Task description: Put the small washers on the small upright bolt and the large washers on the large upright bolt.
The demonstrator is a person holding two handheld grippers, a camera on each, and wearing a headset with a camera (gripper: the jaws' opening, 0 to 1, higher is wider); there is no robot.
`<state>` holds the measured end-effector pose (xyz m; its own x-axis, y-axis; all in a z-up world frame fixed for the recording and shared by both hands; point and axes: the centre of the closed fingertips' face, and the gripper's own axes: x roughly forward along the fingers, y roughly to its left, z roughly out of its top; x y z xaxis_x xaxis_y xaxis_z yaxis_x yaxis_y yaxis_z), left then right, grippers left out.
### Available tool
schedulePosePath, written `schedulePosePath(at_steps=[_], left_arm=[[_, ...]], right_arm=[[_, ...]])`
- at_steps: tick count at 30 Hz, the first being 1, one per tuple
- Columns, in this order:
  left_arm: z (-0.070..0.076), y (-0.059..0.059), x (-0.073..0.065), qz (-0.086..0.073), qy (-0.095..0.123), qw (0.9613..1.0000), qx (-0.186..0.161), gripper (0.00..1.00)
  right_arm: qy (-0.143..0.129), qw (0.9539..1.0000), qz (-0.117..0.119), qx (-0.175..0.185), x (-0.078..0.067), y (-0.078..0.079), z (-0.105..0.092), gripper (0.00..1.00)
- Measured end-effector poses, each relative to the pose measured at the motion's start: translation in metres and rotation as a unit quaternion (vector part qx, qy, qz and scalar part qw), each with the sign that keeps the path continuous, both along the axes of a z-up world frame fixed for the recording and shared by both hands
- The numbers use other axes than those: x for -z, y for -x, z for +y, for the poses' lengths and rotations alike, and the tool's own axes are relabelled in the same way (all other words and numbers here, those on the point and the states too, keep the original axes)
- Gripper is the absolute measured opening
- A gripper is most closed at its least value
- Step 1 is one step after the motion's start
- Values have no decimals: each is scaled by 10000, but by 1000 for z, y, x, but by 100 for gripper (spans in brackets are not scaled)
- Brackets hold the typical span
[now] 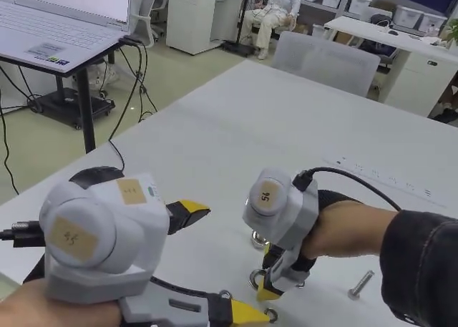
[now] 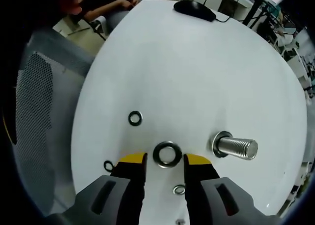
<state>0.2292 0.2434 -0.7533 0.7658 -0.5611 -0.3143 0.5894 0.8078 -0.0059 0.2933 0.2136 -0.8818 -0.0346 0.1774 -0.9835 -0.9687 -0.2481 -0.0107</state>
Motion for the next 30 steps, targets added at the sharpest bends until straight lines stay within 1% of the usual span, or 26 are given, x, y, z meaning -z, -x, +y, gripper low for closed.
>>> schedulePosePath(at_steps=[1, 4, 7, 11, 23, 30], left_arm=[[0, 0, 0, 2, -9, 10000, 1, 86], [-1, 1, 0, 6, -19, 10000, 10, 86], [-1, 1, 0, 4, -24, 10000, 7, 86], [0, 2, -1, -9, -6, 10000, -10, 86], [-1, 3, -2, -6, -17, 10000, 2, 86], [0, 3, -2, -2, -1, 10000, -5, 86]], right_arm=[[-10, 10000, 35, 44, 0, 0, -1, 31], [-41, 10000, 34, 34, 0, 1, 0, 31], [-3, 10000, 21, 10, 0, 2, 0, 30], [58, 10000, -2, -77, 0, 7, 0, 26], [48, 10000, -13, -16, -1, 8, 0, 23], [82, 10000, 36, 35, -3, 6, -2, 23]])
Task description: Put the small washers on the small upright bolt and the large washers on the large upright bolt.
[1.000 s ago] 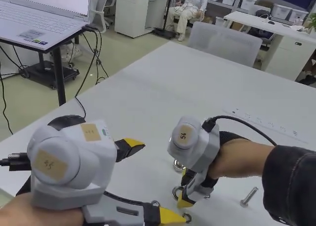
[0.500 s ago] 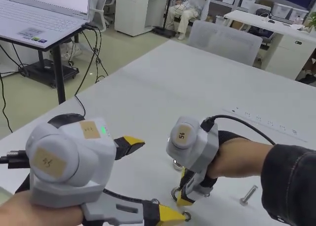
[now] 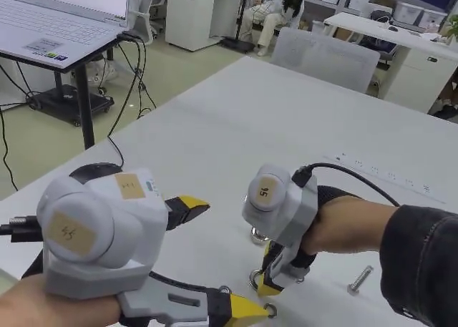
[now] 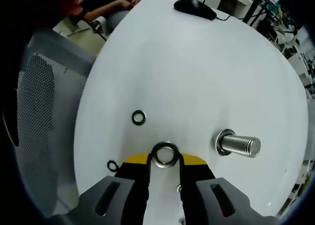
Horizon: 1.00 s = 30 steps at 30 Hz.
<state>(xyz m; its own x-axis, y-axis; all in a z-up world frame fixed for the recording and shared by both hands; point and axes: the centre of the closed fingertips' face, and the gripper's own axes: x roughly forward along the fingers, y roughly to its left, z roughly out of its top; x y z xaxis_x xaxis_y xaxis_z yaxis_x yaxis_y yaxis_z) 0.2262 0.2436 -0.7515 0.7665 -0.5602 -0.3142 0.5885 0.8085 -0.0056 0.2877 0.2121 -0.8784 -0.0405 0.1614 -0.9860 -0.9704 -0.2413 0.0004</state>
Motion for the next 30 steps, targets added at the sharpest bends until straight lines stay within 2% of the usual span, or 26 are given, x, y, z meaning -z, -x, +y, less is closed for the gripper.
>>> schedulePosePath(at_steps=[9, 15, 23, 30], left_arm=[[0, -1, 0, 8, 8, 10000, 27, 86], [0, 0, 0, 10, -4, 10000, 26, 86], [1, 1, -1, -1, -6, 10000, 28, 86], [1, 1, -1, -14, 11, 10000, 21, 86]], right_arm=[[0, 10000, 22, 36, -9, -2, -3, 23], [-71, 9999, -34, 84, -23, -7, -6, 23], [-196, 9995, -191, 162, -46, -17, -8, 23], [-261, 9986, -443, 110, -65, -28, -9, 23]])
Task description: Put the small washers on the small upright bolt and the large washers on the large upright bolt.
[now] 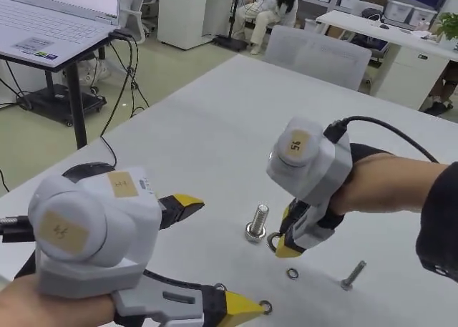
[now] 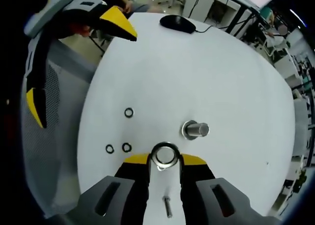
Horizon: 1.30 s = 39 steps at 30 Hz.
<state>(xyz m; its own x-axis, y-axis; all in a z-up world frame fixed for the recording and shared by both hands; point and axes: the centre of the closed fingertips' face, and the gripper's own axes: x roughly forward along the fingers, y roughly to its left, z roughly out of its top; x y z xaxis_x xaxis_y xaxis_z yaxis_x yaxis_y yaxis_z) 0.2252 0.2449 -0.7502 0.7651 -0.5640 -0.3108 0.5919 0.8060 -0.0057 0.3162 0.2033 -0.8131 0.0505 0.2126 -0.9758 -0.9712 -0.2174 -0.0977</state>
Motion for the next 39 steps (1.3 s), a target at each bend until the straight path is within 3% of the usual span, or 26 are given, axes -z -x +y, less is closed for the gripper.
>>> schedulePosePath(at_steps=[5, 19, 39], left_arm=[[1, 0, 0, -2, -14, 10000, -13, 86], [1, -3, 2, 37, 5, 10000, -30, 86], [3, -7, 3, 53, 45, 9999, -104, 85]], right_arm=[[-135, 9999, -82, 18, -13, -9, 6, 23], [-179, 9992, -328, -109, -26, -28, 25, 23], [9, 9997, -191, -179, -5, -45, 39, 23]])
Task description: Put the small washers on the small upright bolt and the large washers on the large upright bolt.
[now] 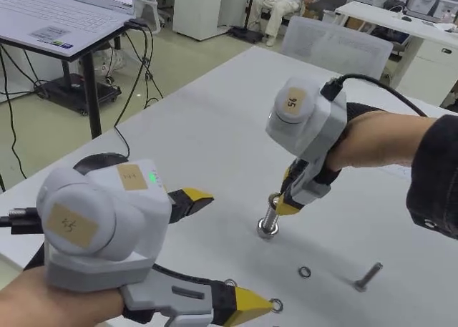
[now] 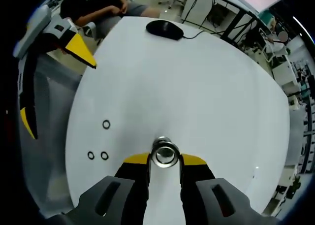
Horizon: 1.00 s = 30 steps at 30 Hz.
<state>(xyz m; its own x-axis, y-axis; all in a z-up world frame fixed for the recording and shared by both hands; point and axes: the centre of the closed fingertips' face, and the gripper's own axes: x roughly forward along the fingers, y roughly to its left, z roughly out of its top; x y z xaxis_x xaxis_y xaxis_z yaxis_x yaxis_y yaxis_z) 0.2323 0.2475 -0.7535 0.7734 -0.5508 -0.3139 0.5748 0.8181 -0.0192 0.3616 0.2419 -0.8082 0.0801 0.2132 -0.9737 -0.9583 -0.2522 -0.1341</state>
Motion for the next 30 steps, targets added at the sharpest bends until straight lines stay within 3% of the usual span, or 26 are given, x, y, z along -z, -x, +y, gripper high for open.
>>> schedulePosePath(at_steps=[30], left_arm=[[2, -1, 0, 10, 50, 10000, -18, 84]], right_arm=[[183, 9997, 146, -41, 19, -4, 3, 23]])
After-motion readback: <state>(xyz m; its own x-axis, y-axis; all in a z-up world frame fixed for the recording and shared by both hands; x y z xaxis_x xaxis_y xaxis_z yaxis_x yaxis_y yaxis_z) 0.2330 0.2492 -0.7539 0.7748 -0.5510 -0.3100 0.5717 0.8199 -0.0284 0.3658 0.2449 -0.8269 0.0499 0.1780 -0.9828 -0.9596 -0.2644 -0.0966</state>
